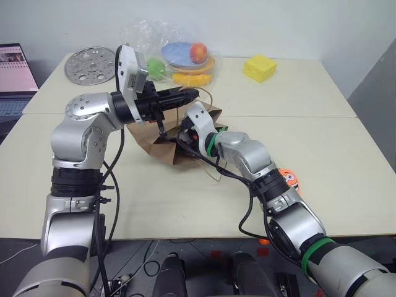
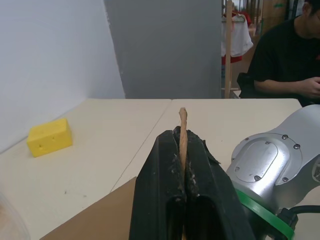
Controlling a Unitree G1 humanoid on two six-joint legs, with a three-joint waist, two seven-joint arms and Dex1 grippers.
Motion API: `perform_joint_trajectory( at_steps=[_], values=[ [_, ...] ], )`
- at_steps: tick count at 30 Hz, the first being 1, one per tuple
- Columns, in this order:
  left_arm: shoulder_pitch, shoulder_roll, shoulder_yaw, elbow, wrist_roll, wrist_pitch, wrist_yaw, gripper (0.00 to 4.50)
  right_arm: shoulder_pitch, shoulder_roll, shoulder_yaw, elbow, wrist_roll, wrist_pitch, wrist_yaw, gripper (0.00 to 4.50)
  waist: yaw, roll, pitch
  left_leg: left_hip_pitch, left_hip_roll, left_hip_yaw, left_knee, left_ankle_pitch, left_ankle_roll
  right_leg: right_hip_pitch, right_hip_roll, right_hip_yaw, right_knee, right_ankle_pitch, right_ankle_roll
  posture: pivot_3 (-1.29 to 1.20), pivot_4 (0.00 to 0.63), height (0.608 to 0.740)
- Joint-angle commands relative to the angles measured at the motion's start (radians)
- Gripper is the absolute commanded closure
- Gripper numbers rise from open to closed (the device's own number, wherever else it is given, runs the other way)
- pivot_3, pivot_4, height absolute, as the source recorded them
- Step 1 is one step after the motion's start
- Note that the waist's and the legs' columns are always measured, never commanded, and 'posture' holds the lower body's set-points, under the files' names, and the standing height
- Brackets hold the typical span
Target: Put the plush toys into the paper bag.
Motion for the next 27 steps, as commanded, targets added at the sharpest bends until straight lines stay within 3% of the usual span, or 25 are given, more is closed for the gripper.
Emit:
perform_joint_trajectory(
  at_steps=[1, 2, 8, 12, 16, 19, 27],
  values=[
    [-0.017, 0.006, 0.021, -0.018, -0.011, -0.016, -0.003, 4.50, 0.012, -0.023, -0.031, -0.117, 0.008, -0.021, 0.014, 0.32, 0.001, 0.000, 0.000, 0.000, 0.000, 0.000, 0.000, 0.000, 0.000, 0.000, 0.000, 0.000, 0.000, 0.000, 0.000, 0.00, 0.150, 0.740],
    [-0.017, 0.007, 0.022, -0.016, -0.010, -0.017, -0.004, 4.50, 0.029, -0.037, -0.035, -0.157, 0.013, -0.014, 0.020, 0.04, 0.002, 0.000, 0.000, 0.000, 0.000, 0.000, 0.000, 0.000, 0.000, 0.000, 0.000, 0.000, 0.000, 0.000, 0.000, 0.00, 0.150, 0.740],
    [-0.015, 0.014, 0.025, -0.002, -0.006, -0.026, -0.010, 4.50, 0.211, -0.177, -0.080, -0.522, 0.090, 0.078, 0.080, 0.04, 0.005, 0.000, 0.000, -0.001, 0.000, -0.001, 0.000, 0.000, 0.000, 0.000, 0.000, 0.000, -0.001, 0.000, 0.000, 0.00, 0.150, 0.740],
    [-0.013, 0.022, 0.030, 0.000, -0.006, -0.030, -0.015, 4.50, 0.370, -0.318, -0.202, -0.787, 0.165, 0.198, 0.080, 0.04, 0.004, 0.000, 0.000, -0.001, 0.000, -0.001, 0.000, 0.000, 0.000, 0.000, 0.000, -0.001, -0.001, 0.000, 0.000, 0.00, 0.150, 0.740],
    [-0.011, 0.027, 0.034, 0.006, -0.004, -0.034, -0.019, 4.50, 0.460, -0.400, -0.274, -0.913, 0.194, 0.267, 0.047, 0.04, 0.002, 0.000, 0.000, -0.001, 0.000, 0.000, 0.000, 0.000, 0.000, 0.000, 0.000, 0.000, -0.001, 0.000, 0.000, 0.00, 0.150, 0.740],
    [0.000, 0.028, 0.037, 0.004, -0.006, -0.035, -0.024, 4.50, 0.802, -0.509, -0.404, -1.102, 0.089, 0.285, -0.034, 0.04, 0.010, -0.002, -0.002, 0.000, 0.000, 0.000, 0.001, 0.000, 0.000, 0.001, 0.000, 0.000, -0.001, -0.001, 0.001, 0.00, 0.150, 0.740],
    [-0.014, 0.015, 0.026, 0.037, 0.007, -0.056, -0.043, 4.50, 1.159, -0.478, -0.377, -1.140, -0.040, 0.170, -0.189, 0.04, 0.002, -0.002, -0.002, 0.001, -0.001, 0.002, 0.003, 0.000, 0.000, 0.002, -0.001, 0.003, -0.001, -0.003, 0.004, 0.00, 0.150, 0.740]
  ],
)
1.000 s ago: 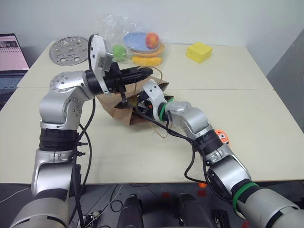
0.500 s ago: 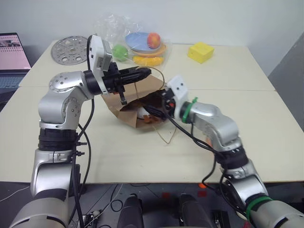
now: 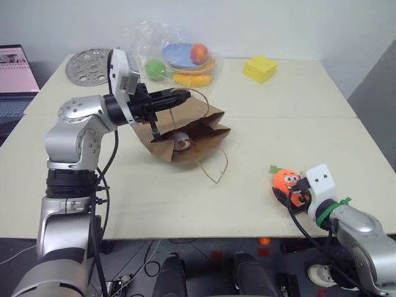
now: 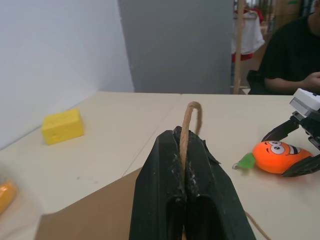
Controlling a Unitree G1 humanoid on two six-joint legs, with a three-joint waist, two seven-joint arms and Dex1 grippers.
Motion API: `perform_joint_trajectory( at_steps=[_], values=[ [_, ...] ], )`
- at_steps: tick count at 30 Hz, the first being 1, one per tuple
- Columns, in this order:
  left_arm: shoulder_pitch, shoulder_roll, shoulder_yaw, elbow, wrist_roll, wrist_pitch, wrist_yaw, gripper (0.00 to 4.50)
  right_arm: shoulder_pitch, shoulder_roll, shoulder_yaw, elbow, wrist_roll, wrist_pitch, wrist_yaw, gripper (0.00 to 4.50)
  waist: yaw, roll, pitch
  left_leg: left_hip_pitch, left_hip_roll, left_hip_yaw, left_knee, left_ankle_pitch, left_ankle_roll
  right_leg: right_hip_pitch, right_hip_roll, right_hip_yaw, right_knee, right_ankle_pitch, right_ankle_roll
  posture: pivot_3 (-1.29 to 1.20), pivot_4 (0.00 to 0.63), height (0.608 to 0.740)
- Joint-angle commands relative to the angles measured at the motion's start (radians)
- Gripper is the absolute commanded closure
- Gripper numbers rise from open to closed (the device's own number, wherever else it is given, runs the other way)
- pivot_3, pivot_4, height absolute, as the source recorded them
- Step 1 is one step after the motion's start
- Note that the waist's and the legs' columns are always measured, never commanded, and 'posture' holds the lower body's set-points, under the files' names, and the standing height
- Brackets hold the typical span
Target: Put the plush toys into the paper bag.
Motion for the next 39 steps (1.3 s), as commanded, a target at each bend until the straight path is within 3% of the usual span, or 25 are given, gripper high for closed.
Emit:
perform_joint_trajectory(
  at_steps=[1, 6, 19, 26, 34, 39],
  values=[
    [-0.030, 0.009, 0.013, -0.004, -0.001, -0.033, -0.014, 4.50, 0.084, 0.027, 0.025, -0.030, -0.068, -0.079, -0.073, 0.04, 0.000, 0.000, 0.000, 0.001, 0.000, 0.000, 0.000, 0.000, 0.001, 0.000, 0.000, 0.000, 0.000, 0.000, -0.001, 0.00, 0.150, 0.740],
    [-0.031, 0.003, 0.009, -0.003, 0.001, -0.039, -0.016, 4.50, 0.069, 0.092, 0.018, -0.019, -0.044, -0.129, -0.089, 0.04, -0.002, 0.000, 0.000, 0.002, 0.000, 0.002, 0.002, 0.001, 0.001, 0.003, 0.000, 0.003, 0.000, -0.003, -0.007, 0.00, 0.150, 0.740],
    [-0.018, 0.009, 0.014, -0.022, -0.002, -0.033, -0.010, 4.50, 0.001, 0.059, -0.021, 0.027, 0.023, -0.205, 0.016, 4.48, 0.002, 0.000, 0.000, 0.002, 0.000, 0.001, 0.001, 0.001, 0.001, 0.003, 0.000, 0.001, 0.000, 0.000, -0.001, 0.00, 0.150, 0.740],
    [-0.037, 0.011, 0.009, -0.002, 0.004, -0.035, -0.016, 4.50, -0.308, 0.020, 0.056, 0.047, 0.255, -0.104, 0.201, 4.48, -0.006, 0.000, 0.000, 0.006, 0.000, 0.000, 0.001, 0.001, 0.001, 0.007, 0.000, 0.001, 0.000, 0.001, 0.000, 0.00, 0.150, 0.740],
    [-0.062, 0.005, -0.005, 0.003, 0.012, -0.035, -0.022, 4.50, -0.562, 0.127, 0.266, 0.242, 0.212, -0.100, 0.166, 4.48, 0.001, 0.000, 0.000, 0.005, 0.000, -0.001, 0.000, 0.001, 0.001, 0.007, 0.000, -0.001, -0.001, 0.000, 0.000, 0.00, 0.150, 0.740],
    [-0.053, 0.007, -0.004, -0.023, 0.003, -0.016, -0.016, 4.50, -0.676, 0.279, 0.303, 0.423, 0.167, -0.108, 0.061, 4.48, -0.001, 0.000, 0.000, 0.005, 0.000, -0.001, 0.000, 0.001, 0.001, 0.007, 0.000, -0.001, 0.000, 0.001, 0.000, 0.00, 0.150, 0.740]
  ],
)
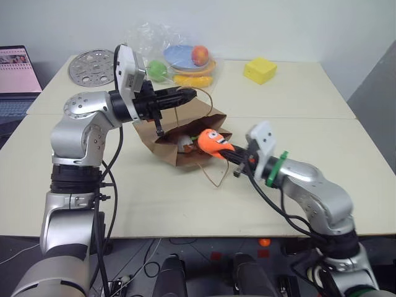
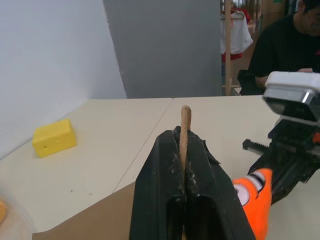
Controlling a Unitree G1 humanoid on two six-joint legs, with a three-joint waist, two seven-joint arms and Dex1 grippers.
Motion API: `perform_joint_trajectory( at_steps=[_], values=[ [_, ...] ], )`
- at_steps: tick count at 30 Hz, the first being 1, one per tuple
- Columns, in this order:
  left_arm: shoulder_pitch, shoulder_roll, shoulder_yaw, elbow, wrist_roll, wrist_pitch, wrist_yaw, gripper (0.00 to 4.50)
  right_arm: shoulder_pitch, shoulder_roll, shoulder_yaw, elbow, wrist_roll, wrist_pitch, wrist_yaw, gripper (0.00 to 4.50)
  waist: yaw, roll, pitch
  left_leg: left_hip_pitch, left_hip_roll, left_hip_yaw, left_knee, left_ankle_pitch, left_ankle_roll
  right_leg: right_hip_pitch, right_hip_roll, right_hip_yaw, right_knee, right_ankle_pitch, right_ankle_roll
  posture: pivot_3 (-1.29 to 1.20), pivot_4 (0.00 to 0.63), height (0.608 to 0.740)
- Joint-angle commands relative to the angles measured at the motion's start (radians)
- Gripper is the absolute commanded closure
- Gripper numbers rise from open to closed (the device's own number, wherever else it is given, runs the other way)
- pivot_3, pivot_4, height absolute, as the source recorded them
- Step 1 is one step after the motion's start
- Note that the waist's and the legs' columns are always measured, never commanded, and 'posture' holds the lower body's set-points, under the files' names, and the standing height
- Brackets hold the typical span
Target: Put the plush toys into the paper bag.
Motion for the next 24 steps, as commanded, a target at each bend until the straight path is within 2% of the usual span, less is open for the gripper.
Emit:
perform_joint_trajectory(
  at_steps=[1, 10, 15, 19, 20, 24],
  values=[
    [-0.017, 0.011, 0.010, -0.042, -0.012, 0.003, -0.002, 4.50, -0.068, 0.062, 0.015, 0.094, -0.041, -0.043, -0.054, 4.48, 0.000, 0.000, 0.000, 0.000, 0.000, 0.000, 0.000, 0.000, 0.000, 0.000, 0.000, 0.000, 0.000, 0.000, 0.000, 0.00, 0.150, 0.740],
    [-0.011, 0.016, 0.011, -0.058, -0.013, 0.016, -0.001, 4.50, -0.208, 0.203, -0.003, 0.358, -0.089, -0.163, -0.099, 4.48, -0.001, 0.000, 0.000, 0.000, 0.000, 0.000, -0.001, 0.000, 0.000, -0.001, 0.000, 0.000, 0.000, 0.003, -0.003, 0.00, 0.150, 0.740],
    [-0.011, 0.014, 0.010, -0.063, -0.018, 0.023, -0.005, 4.50, -0.276, 0.283, -0.066, 0.543, -0.082, -0.238, -0.155, 4.48, 0.000, 0.000, 0.000, -0.001, 0.000, 0.000, -0.002, 0.000, 0.000, -0.002, 0.000, -0.001, 0.000, 0.003, -0.004, 0.00, 0.150, 0.740],
    [-0.010, 0.017, 0.010, -0.069, -0.021, 0.029, -0.008, 4.50, -0.282, 0.273, -0.038, 0.653, -0.114, -0.251, -0.119, 4.48, 0.000, 0.000, 0.000, -0.001, 0.000, 0.000, -0.002, 0.000, 0.000, -0.002, 0.000, -0.001, 0.000, 0.003, -0.004, 0.00, 0.150, 0.740],
    [-0.009, 0.017, 0.010, -0.071, -0.021, 0.030, -0.009, 4.50, -0.282, 0.271, -0.045, 0.657, -0.115, -0.254, -0.117, 3.82, 0.000, 0.000, 0.000, -0.001, 0.000, 0.000, -0.002, 0.000, 0.000, -0.002, 0.000, -0.001, 0.000, 0.003, -0.004, 0.00, 0.150, 0.740],
    [-0.006, 0.015, 0.008, -0.073, -0.022, 0.030, -0.007, 4.50, -0.273, 0.244, -0.057, 0.620, -0.106, -0.247, -0.084, 2.38, -0.001, 0.000, 0.000, -0.003, 0.000, 0.000, -0.003, 0.000, 0.000, -0.005, 0.000, 0.000, 0.001, 0.003, -0.004, 0.00, 0.150, 0.740]
  ],
)
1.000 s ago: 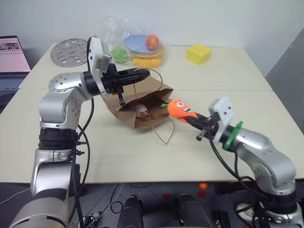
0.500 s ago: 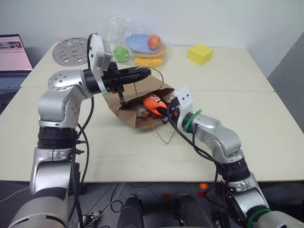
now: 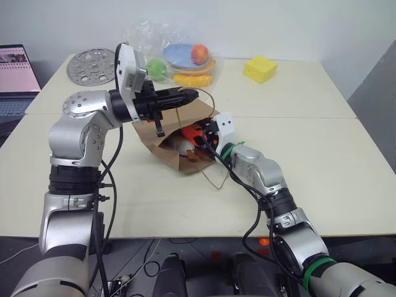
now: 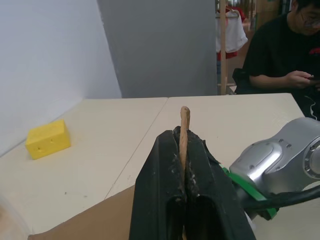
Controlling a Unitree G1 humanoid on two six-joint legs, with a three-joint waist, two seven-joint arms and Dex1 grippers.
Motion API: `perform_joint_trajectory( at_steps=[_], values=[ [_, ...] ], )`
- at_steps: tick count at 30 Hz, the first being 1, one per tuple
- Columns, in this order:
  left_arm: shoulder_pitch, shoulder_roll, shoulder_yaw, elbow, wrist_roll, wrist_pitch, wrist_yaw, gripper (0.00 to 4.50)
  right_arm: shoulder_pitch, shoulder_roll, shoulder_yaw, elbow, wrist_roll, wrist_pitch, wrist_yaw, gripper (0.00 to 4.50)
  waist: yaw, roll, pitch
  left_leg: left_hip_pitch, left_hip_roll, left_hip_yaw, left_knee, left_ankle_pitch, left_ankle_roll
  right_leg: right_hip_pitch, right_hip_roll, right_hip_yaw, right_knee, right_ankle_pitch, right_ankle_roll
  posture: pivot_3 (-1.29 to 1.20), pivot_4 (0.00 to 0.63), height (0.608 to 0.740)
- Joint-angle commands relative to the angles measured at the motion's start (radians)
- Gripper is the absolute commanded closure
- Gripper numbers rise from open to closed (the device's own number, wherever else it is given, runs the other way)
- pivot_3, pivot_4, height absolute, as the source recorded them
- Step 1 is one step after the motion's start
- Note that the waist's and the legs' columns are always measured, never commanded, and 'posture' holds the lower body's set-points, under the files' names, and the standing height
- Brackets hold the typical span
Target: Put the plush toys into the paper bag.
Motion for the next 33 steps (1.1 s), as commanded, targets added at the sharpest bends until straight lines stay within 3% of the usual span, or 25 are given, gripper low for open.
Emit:
perform_joint_trajectory(
  at_steps=[1, 5, 7, 12, 17, 27, 30, 33],
  values=[
    [-0.009, 0.007, 0.008, -0.036, -0.014, 0.000, -0.003, 4.50, 0.002, -0.019, -0.017, -0.083, 0.012, -0.002, 0.031, 2.00, 0.000, 0.000, 0.000, 0.000, 0.000, 0.000, 0.000, 0.000, 0.000, 0.000, 0.000, 0.000, 0.000, 0.000, 0.000, 0.00, 0.150, 0.740],
    [-0.005, 0.007, 0.009, -0.036, -0.013, -0.001, -0.001, 4.50, 0.075, -0.065, -0.008, -0.244, 0.030, 0.059, 0.053, 0.53, 0.001, 0.000, 0.000, -0.001, 0.000, 0.000, -0.001, 0.000, 0.000, -0.002, 0.000, 0.000, 0.000, 0.000, 0.000, 0.00, 0.150, 0.740],
    [-0.001, 0.007, 0.010, -0.038, -0.013, -0.002, 0.001, 4.50, 0.126, -0.098, -0.002, -0.373, 0.049, 0.119, 0.063, 0.08, 0.001, 0.000, 0.000, -0.002, 0.000, 0.000, -0.001, 0.000, 0.000, -0.003, 0.000, 0.000, 0.000, 0.000, 0.000, 0.00, 0.150, 0.740],
    [0.008, 0.011, 0.016, -0.047, -0.016, 0.000, 0.006, 4.50, 0.248, -0.206, -0.008, -0.673, 0.099, 0.267, 0.077, 0.08, 0.001, 0.000, 0.000, -0.002, 0.000, 0.000, -0.001, 0.000, 0.000, -0.003, 0.000, 0.000, 0.000, 0.000, 0.000, 0.00, 0.150, 0.740],
    [0.022, 0.018, 0.021, -0.060, -0.021, 0.005, 0.006, 4.50, 0.339, -0.287, -0.007, -0.796, 0.121, 0.343, 0.075, 0.08, 0.001, 0.000, 0.000, -0.002, 0.000, 0.000, 0.000, 0.000, 0.000, -0.003, 0.000, 0.000, 0.000, 0.000, 0.001, 0.00, 0.150, 0.740],
    [0.021, 0.017, 0.020, -0.071, -0.019, 0.011, 0.017, 4.50, 0.361, -0.270, 0.106, -0.532, 0.006, 0.197, 0.070, 0.08, -0.001, 0.000, 0.000, -0.002, 0.000, 0.001, 0.001, 0.000, 0.000, -0.002, 0.000, 0.001, 0.000, -0.001, 0.002, 0.00, 0.150, 0.740],
    [0.031, 0.026, 0.029, -0.085, -0.022, 0.017, 0.022, 4.50, 0.361, -0.278, 0.095, -0.520, 0.004, 0.184, 0.083, 0.67, 0.000, 0.000, 0.000, -0.003, 0.000, 0.000, 0.001, 0.000, 0.000, -0.002, 0.000, 0.001, 0.000, -0.001, 0.002, 0.00, 0.150, 0.740],
    [0.048, 0.030, 0.029, -0.096, -0.022, 0.018, 0.029, 4.50, 0.363, -0.280, 0.088, -0.539, 0.016, 0.186, 0.100, 1.81, 0.000, 0.000, 0.000, -0.002, 0.000, 0.000, 0.001, 0.000, 0.000, -0.002, 0.000, 0.001, 0.000, -0.001, 0.002, 0.00, 0.150, 0.740]
  ],
)
